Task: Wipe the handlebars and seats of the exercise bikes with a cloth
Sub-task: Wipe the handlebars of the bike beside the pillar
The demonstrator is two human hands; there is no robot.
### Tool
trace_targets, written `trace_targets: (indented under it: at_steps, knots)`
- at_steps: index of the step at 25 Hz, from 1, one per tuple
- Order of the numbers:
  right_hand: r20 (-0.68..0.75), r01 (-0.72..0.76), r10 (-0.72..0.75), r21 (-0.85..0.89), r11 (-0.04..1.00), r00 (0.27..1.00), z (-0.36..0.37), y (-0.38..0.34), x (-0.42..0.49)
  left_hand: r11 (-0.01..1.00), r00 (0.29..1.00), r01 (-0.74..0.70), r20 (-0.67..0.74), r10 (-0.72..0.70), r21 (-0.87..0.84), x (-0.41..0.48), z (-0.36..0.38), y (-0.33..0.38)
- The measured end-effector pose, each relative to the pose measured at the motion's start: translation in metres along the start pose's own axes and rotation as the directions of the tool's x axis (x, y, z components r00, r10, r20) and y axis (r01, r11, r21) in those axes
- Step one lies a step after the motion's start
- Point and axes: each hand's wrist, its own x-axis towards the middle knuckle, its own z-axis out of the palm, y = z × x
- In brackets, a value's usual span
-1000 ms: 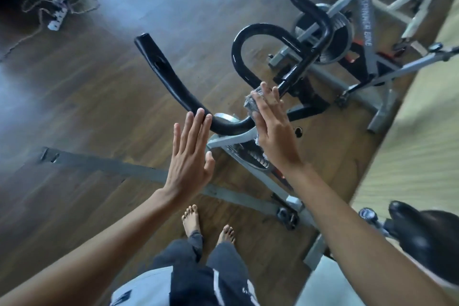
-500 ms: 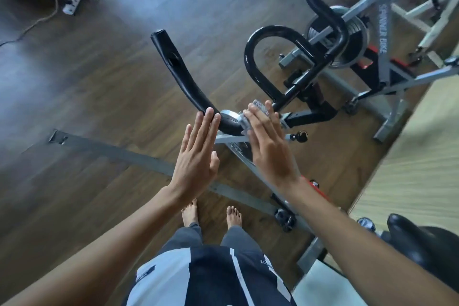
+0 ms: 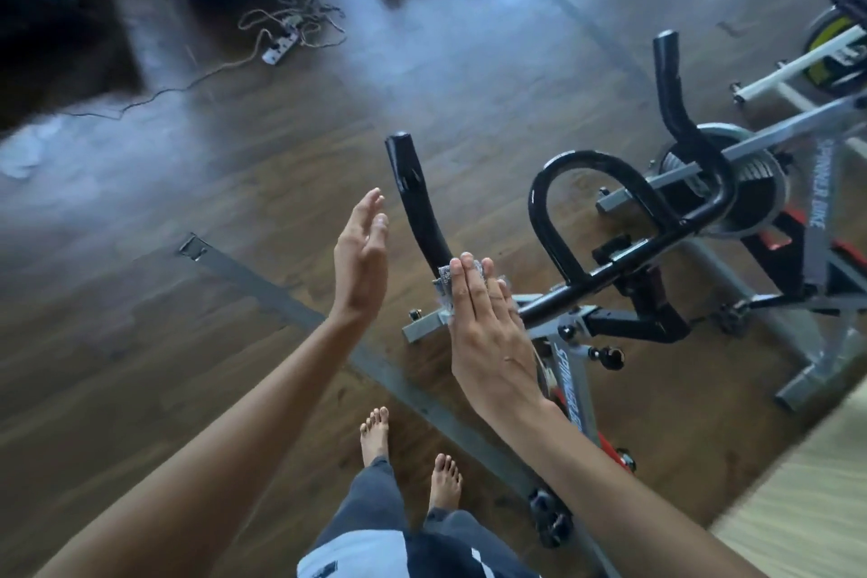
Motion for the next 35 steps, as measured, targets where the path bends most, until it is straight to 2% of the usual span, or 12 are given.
trace_targets:
  at_steps: [6, 10, 13, 15, 18, 20, 22, 25, 27, 30, 35]
  knots:
    - [-0.014, 0.039, -0.040, -0.071, 0.997, 0.999, 0.010, -0.016, 0.042, 0.943, 0.978, 0.179, 0.152, -0.141, -0.279, 0.061, 0.001, 0.048]
    - [0.037, 0.022, -0.022, 0.002, 1.000, 0.999, 0.015, -0.021, 0.070, 0.950, 0.967, 0.177, 0.227, -0.118, -0.257, 0.067, 0.001, 0.056]
    - [0.036, 0.119, -0.118, -0.027, 0.992, 0.992, 0.017, -0.006, 0.052, 0.950, 0.963, 0.179, 0.246, -0.115, -0.257, 0.068, 0.000, 0.053]
    - [0.081, 0.106, -0.105, -0.007, 0.994, 0.991, 0.012, -0.008, 0.049, 0.948, 0.959, 0.185, 0.259, -0.116, -0.260, 0.070, -0.001, 0.051]
    - [0.082, 0.014, -0.020, 0.064, 0.998, 0.996, 0.012, -0.019, 0.065, 0.951, 0.957, 0.185, 0.267, -0.117, -0.248, 0.071, -0.001, 0.052]
    - [0.047, -0.013, 0.005, 0.185, 0.983, 0.999, 0.007, -0.017, 0.071, 0.945, 0.952, 0.201, 0.277, -0.127, -0.258, 0.071, -0.001, 0.051]
    - [-0.046, 0.022, -0.007, 0.335, 0.942, 0.999, -0.002, -0.013, 0.082, 0.941, 0.947, 0.214, 0.291, -0.134, -0.261, 0.072, -0.002, 0.053]
    - [-0.127, 0.086, -0.035, 0.423, 0.902, 0.991, -0.006, -0.022, 0.129, 0.934, 0.920, 0.256, 0.361, -0.156, -0.251, 0.075, -0.009, 0.062]
    - [-0.121, 0.092, -0.047, 0.396, 0.914, 0.992, 0.003, -0.029, 0.151, 0.909, 0.885, 0.328, 0.419, -0.201, -0.256, 0.078, -0.015, 0.069]
    - [-0.161, 0.138, -0.094, 0.289, 0.947, 0.983, 0.026, -0.024, 0.138, 0.857, 0.829, 0.441, 0.486, -0.276, -0.265, 0.085, -0.024, 0.073]
    - [-0.023, 0.129, -0.127, 0.209, 0.969, 0.992, 0.034, -0.008, 0.094, 0.831, 0.824, 0.474, 0.480, -0.301, -0.292, 0.084, -0.023, 0.067]
